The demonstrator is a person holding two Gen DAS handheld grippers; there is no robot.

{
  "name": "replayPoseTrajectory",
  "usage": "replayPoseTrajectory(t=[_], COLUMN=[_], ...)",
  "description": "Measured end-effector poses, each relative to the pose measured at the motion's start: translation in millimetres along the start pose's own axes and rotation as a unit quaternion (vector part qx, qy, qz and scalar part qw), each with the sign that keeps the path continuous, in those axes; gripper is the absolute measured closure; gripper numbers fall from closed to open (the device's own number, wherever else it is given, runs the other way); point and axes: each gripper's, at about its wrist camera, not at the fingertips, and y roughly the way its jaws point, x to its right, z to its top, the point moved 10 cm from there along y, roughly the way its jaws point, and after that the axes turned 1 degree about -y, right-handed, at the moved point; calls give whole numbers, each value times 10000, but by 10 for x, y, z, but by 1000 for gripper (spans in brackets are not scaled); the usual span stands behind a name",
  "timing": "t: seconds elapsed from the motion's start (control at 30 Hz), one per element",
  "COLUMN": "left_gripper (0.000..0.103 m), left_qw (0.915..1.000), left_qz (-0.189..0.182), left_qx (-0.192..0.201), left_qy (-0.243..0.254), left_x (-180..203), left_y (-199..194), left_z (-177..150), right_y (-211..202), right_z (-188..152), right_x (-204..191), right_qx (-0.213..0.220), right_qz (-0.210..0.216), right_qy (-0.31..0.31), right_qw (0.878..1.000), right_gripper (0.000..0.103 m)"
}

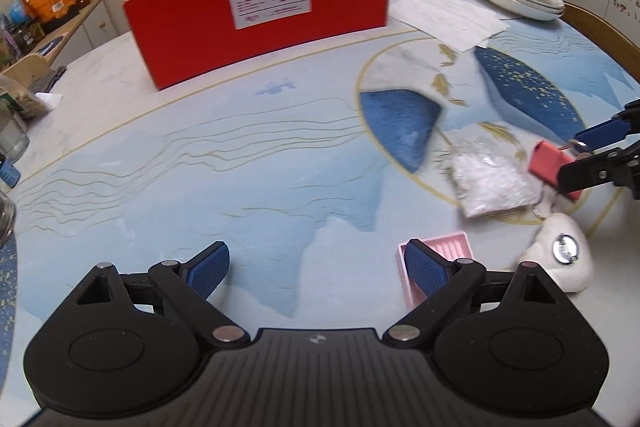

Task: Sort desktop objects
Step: 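Grasp the pink plastic tray with the left tool while the right tool grasps the pink binder clip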

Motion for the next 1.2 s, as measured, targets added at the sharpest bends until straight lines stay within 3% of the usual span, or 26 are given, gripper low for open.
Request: replayPoseTrajectory(t=[0.13, 0.53, 0.93, 1.1, 1.2], left_gripper=[8, 8, 10, 29, 49], left_qw=[9998, 9986, 9989, 9989, 9988], left_qz=[184, -457, -362, -411, -456], left_qx=[-35, -171, -228, -176, -137], left_qy=[-29, -194, -182, -111, -64], left_x=[-121, 284, 311, 348, 371], left_y=[-9, -104, -56, -92, -116], left_z=[-3, -110, -161, -125, -98], right_y=[21, 99, 143, 146, 136], right_z=[3, 7, -3, 21, 32], right_x=[18, -78, -151, -199, -165], right_qx=[-35, -114, -95, -92, -80], right_qz=[-47, -16, -314, -286, -300], right_qy=[-72, -290, -738, -773, -685], right_qw=[10000, 9995, 9967, 9966, 9972], right_gripper=[39, 40, 43, 58, 71])
